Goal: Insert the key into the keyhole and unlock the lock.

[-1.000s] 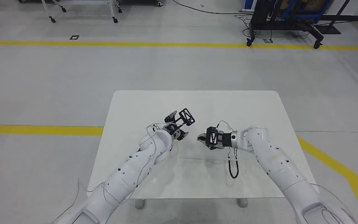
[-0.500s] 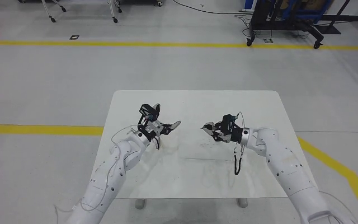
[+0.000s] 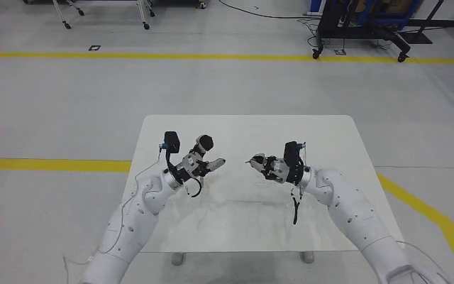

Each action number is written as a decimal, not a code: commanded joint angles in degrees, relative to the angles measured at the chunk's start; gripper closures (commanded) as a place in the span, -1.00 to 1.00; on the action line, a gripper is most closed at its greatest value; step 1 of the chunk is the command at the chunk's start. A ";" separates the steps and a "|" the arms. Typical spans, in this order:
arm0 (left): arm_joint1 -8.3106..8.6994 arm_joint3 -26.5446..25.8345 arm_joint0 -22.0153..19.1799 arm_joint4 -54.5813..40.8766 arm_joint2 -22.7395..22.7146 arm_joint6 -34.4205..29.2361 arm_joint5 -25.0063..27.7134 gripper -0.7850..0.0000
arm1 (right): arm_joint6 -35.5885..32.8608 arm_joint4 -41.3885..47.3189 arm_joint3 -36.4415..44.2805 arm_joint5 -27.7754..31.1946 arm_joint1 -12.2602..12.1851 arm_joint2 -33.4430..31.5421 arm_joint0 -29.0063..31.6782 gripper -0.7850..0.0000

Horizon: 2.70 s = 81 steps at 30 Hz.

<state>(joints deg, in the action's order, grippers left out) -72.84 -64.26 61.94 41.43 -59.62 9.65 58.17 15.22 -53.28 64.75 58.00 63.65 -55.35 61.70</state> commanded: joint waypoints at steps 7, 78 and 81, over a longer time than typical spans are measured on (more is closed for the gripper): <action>2.76 3.13 -6.37 -30.42 8.78 -25.86 -0.17 0.00 | -10.29 26.42 0.25 0.00 -1.80 13.12 -7.11 1.00; 2.80 5.47 -10.97 -39.02 14.34 -41.51 -0.17 1.00 | -30.47 42.88 0.93 0.00 -7.08 13.53 -9.54 -1.00; 2.79 5.81 -11.39 -39.48 14.71 -42.57 -0.17 1.00 | -30.88 41.53 3.22 0.00 -8.21 11.51 -7.55 -0.58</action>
<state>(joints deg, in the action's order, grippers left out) -70.05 -58.51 50.62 2.03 -44.99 -32.70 58.00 -15.68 -11.68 67.43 58.00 55.66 -43.40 53.67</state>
